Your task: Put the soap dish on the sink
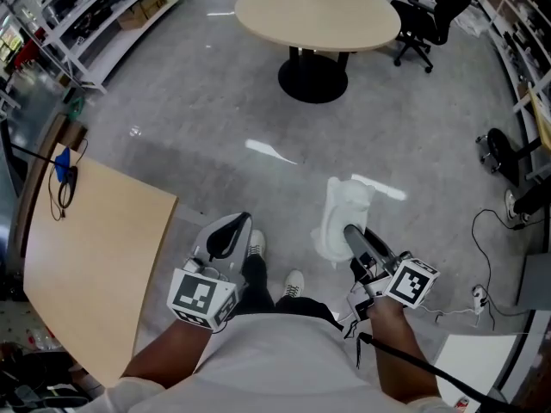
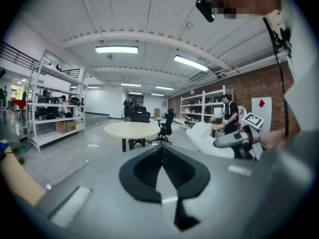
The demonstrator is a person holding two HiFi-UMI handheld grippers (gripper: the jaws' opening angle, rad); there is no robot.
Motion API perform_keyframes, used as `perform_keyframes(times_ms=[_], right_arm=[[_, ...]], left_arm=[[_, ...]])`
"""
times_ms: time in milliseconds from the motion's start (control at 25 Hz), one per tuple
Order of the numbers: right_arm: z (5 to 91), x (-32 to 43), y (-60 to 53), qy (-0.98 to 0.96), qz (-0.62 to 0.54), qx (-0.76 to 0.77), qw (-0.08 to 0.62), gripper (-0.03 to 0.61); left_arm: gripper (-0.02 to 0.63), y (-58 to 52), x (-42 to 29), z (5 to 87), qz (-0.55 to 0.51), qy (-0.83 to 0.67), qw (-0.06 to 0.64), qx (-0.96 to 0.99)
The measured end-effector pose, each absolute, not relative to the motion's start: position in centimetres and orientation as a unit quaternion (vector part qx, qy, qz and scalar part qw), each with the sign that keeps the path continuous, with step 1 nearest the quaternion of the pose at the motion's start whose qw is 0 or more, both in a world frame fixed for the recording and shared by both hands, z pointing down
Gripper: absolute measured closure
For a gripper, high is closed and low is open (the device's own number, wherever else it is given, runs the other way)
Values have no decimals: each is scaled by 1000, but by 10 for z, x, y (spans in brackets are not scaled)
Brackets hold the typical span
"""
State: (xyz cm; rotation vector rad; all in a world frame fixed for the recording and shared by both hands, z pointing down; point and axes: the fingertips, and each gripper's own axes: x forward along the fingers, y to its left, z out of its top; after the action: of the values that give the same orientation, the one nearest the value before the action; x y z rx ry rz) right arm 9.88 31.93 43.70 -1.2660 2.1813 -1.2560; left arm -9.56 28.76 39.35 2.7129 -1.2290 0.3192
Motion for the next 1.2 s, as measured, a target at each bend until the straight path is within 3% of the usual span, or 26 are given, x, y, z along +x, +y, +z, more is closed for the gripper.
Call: perform_keyframes(times_ms=[520, 1200], right_arm=[[446, 96, 290, 744, -460, -457, 161, 422], [432, 98, 172, 734, -447, -483, 166, 425]], left_arm=[[607, 235, -80, 405, 101, -386, 93, 912], [607, 103, -72, 393, 77, -359, 90, 926]])
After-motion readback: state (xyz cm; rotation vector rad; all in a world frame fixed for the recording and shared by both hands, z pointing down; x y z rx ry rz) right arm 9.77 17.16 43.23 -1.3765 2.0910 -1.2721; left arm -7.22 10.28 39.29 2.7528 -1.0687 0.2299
